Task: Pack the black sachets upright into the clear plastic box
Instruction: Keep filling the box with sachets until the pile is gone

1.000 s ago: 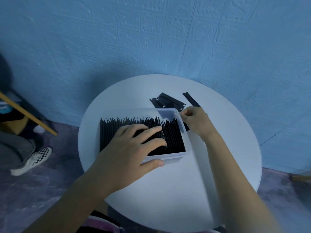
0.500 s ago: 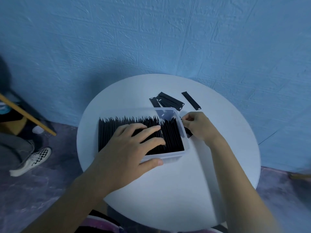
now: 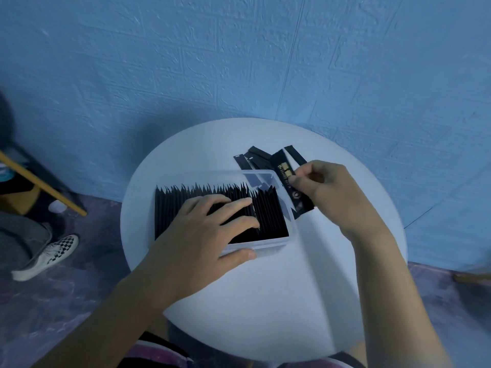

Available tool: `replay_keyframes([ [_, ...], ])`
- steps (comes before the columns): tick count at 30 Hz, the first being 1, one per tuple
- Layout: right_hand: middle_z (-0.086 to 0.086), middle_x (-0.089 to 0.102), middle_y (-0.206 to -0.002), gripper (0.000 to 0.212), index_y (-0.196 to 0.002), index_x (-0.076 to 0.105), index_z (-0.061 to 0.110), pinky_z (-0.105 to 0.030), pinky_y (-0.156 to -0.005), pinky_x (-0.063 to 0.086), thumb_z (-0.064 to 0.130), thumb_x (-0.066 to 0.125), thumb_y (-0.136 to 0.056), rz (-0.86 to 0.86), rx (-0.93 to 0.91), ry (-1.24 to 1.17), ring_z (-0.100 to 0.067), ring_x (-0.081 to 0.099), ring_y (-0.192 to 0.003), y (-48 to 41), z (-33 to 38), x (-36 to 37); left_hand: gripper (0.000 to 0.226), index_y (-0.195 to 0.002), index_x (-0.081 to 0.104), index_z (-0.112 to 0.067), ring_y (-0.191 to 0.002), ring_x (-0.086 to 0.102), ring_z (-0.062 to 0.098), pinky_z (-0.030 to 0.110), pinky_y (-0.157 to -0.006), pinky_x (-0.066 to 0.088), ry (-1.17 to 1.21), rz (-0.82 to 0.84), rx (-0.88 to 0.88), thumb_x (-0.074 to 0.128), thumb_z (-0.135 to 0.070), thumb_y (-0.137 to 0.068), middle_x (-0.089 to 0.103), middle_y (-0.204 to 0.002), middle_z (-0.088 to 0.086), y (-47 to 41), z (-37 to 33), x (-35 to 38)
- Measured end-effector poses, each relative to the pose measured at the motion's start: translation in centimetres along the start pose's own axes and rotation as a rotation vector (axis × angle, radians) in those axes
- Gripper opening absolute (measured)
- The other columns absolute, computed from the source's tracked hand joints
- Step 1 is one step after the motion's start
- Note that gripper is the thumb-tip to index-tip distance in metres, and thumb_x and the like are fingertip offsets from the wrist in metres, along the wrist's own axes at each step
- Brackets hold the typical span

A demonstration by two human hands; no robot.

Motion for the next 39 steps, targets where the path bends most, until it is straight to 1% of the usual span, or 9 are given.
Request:
replay_keyframes([
  [2,0.005,0.070,-0.073,0.015,-0.083,0.065,0.018,-0.039,-0.076,0.052,0.032,0.068,-0.088,0.043,-0.033,0.195,-0.022,0.067,-0.071,1.2,1.2,1.7,0.041,-0.126,0.056,-0.045,-0.132,0.044,0.017,0.043,-0.108,0.035,-0.004,0.006,0.000,0.042,-0.065,-0.093,0.044,-0.151,-0.018,0.0,0.1,0.1],
  [5,0.005,0.067,-0.082,0.015,-0.089,0.061,0.022,-0.034,-0.074,0.038,0.036,0.060,-0.092,-0.027,-0.067,0.652,-0.025,0.061,-0.086,2.2,2.1,3.4,0.042,-0.126,0.056,-0.045,-0.133,0.043,0.017,0.043,-0.109,0.035,-0.001,0.016,-0.005,0.042,-0.066,-0.093,0.043,-0.152,-0.019,0.0,0.2,0.3],
  [9,-0.001,0.067,-0.087,0.018,-0.089,0.058,0.022,-0.036,-0.070,0.039,0.040,0.059,-0.092,0.013,-0.040,0.744,-0.030,0.059,-0.089,2.2,2.0,4.7,0.042,-0.127,0.055,-0.046,-0.134,0.042,0.016,0.041,-0.111,0.031,0.004,0.017,-0.009,0.041,-0.067,-0.093,0.041,-0.153,-0.019,0.1,0.2,0.3],
  [13,-0.001,0.069,-0.086,0.023,-0.091,0.060,0.021,-0.034,-0.071,0.044,0.044,0.062,-0.091,0.114,-0.034,0.712,-0.026,0.062,-0.088,2.4,2.1,5.7,0.044,-0.129,0.055,-0.045,-0.133,0.043,0.018,0.041,-0.111,0.031,-0.001,0.009,-0.015,0.041,-0.066,-0.094,0.043,-0.151,-0.014,0.1,0.3,0.3],
  [16,0.002,0.073,-0.073,0.019,-0.091,0.064,0.022,-0.030,-0.076,0.051,0.040,0.060,-0.096,0.196,-0.005,0.607,-0.016,0.069,-0.076,2.8,2.2,5.4,0.044,-0.130,0.054,-0.044,-0.133,0.044,0.019,0.042,-0.110,0.032,0.000,0.000,-0.010,0.042,-0.066,-0.093,0.044,-0.150,-0.013,0.1,0.3,0.3],
  [18,0.003,0.074,-0.071,0.012,-0.093,0.066,0.023,-0.023,-0.072,0.053,0.033,0.060,-0.096,0.232,0.017,0.564,-0.009,0.070,-0.064,2.9,2.1,5.2,0.043,-0.129,0.054,-0.044,-0.132,0.045,0.019,0.041,-0.109,0.032,0.006,-0.011,-0.010,0.043,-0.065,-0.093,0.045,-0.150,-0.013,0.2,0.3,0.3],
  [26,-0.002,0.075,-0.076,0.004,-0.097,0.067,0.022,-0.025,-0.072,0.060,0.022,0.065,-0.093,0.267,0.073,0.443,-0.012,0.072,-0.060,2.5,1.8,5.3,0.049,-0.136,0.051,-0.044,-0.133,0.044,0.015,0.042,-0.111,0.034,0.030,-0.009,-0.011,0.043,-0.065,-0.093,0.045,-0.150,-0.017,0.3,0.3,0.1],
  [32,0.000,0.074,-0.076,0.005,-0.097,0.066,0.020,-0.012,-0.058,0.051,0.018,0.062,-0.096,0.288,0.080,0.411,-0.012,0.072,-0.058,2.4,1.5,5.2,0.049,-0.138,0.052,-0.043,-0.132,0.046,0.018,0.045,-0.109,0.038,0.011,-0.017,0.001,0.043,-0.064,-0.094,0.047,-0.149,-0.013,0.2,0.3,0.1],
  [39,0.000,0.075,-0.075,0.009,-0.094,0.067,0.018,-0.008,-0.055,0.049,0.014,0.060,-0.095,0.295,0.079,0.393,-0.011,0.072,-0.058,2.3,1.3,5.1,0.046,-0.134,0.054,-0.044,-0.132,0.046,0.018,0.043,-0.109,0.036,0.021,-0.021,0.013,0.043,-0.064,-0.094,0.046,-0.150,-0.015,0.2,0.3,0.2],
])
Point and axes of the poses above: each hand's wrist, its own y-axis away from the middle knuckle, its own x-axis out of the palm, z = x × y, the point moved 7 cm from there along -y, towards the middle knuckle
